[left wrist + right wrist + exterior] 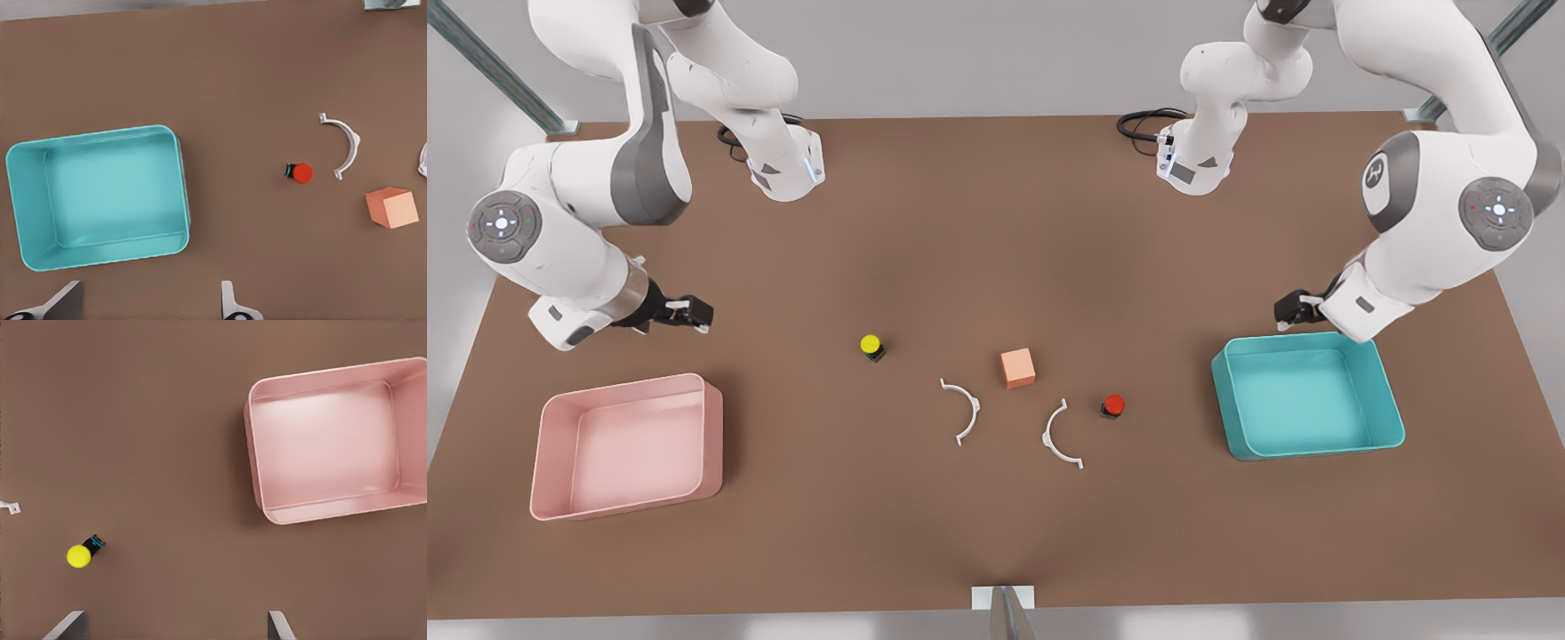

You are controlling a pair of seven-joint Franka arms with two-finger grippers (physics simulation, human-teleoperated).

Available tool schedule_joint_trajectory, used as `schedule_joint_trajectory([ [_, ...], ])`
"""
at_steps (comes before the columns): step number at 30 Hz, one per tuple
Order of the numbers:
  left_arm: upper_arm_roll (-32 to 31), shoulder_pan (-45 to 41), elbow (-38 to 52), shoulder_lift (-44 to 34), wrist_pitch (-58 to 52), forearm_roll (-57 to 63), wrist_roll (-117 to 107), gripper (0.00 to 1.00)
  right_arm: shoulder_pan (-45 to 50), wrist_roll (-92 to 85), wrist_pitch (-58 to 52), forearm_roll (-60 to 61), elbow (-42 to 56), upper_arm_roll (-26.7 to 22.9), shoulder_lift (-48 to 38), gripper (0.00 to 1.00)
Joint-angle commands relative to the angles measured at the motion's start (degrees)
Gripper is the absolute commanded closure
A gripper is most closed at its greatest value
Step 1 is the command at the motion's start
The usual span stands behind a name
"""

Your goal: Place the red button in the blue storage box with the left arm, and place the yellow button in the pink storage box with the right arm

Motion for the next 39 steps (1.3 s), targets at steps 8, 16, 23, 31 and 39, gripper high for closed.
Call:
schedule_joint_trajectory([
  [8, -0.45, -15.42, 1.78, 13.76, 17.35, 0.34, -24.34, 0.00, 0.11, 6.43, 21.08, 0.03, -14.69, 2.70, 6.89, 0.00],
  [16, -0.19, -19.20, -4.71, 23.26, 38.35, 0.61, -25.14, 0.00, 8.63, 28.83, 38.31, -2.78, -21.37, 5.51, 14.89, 0.00],
  [23, -0.10, -20.43, -16.76, 25.01, 48.91, 4.39, -25.23, 0.00, 12.76, 48.35, 43.23, -9.81, -21.37, 5.60, 21.13, 0.00],
  [31, -0.10, -21.92, -16.68, 26.95, 49.88, 4.48, -26.11, 0.00, 13.29, 64.00, 49.21, -9.28, -22.69, 7.45, 24.30, 0.00],
  [39, 0.16, -21.57, -16.41, 26.95, 49.96, 7.29, -25.93, 0.19, 8.98, 64.17, 53.60, -5.33, -27.17, 10.79, 22.81, 0.00],
])
